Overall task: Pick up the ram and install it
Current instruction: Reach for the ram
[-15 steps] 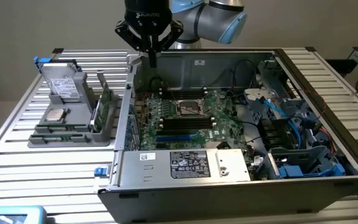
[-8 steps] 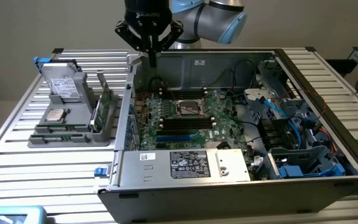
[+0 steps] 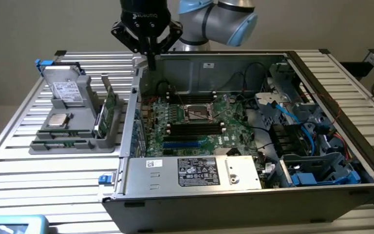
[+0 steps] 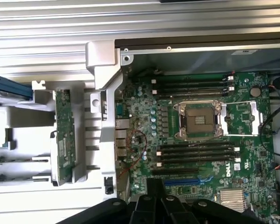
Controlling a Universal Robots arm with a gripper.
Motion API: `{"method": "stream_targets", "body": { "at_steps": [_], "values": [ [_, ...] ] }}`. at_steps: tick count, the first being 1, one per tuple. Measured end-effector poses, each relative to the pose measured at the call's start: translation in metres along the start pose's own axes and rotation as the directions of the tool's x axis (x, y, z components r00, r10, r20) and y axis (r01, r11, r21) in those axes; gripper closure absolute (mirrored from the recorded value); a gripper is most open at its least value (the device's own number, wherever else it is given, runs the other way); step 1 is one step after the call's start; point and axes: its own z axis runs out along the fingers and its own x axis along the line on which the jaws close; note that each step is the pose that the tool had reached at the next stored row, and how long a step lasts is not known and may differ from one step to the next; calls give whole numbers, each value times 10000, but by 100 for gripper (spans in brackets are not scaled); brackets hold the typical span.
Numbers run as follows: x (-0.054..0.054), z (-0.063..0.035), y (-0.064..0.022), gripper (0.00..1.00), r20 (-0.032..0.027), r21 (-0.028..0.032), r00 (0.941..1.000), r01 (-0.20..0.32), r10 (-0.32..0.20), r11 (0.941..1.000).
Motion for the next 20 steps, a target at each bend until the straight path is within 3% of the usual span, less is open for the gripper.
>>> {"method": "stream_targets", "body": {
  "at_steps": [20],
  "values": [
    [783,-16,-55,89,1,-1,10000,30,-30,10000]
  ]
}}
